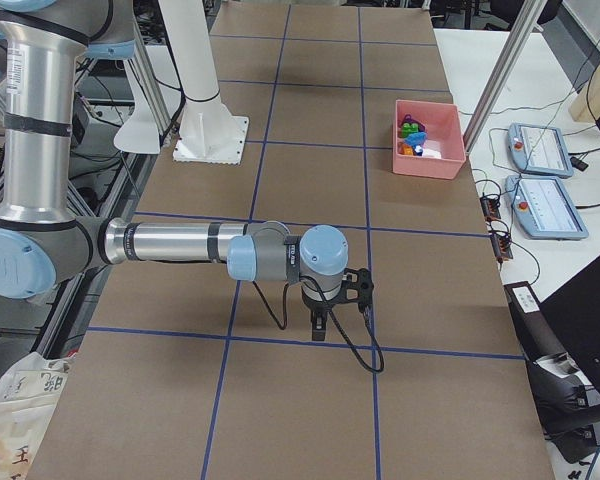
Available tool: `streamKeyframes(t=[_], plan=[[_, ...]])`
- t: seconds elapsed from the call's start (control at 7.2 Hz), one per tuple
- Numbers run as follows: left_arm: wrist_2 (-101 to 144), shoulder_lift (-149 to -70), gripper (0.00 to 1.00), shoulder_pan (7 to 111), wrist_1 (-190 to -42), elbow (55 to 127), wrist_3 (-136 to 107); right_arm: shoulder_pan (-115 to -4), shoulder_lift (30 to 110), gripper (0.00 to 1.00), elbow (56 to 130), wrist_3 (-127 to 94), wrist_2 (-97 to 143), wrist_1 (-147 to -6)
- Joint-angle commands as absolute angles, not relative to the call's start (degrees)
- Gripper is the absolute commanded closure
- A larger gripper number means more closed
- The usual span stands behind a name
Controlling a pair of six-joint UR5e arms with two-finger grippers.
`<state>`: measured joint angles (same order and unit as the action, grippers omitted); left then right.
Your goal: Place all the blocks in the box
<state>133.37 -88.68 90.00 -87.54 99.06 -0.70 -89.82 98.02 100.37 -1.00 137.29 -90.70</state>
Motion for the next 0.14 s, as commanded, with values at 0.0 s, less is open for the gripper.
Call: streamKeyframes(t=[0.0], plan=[[133.3,-88.7,0.00,90.0,-87.5,99.1,-0.6,-89.8,98.0,0.00,100.4,-1.0,137.3,-90.7]])
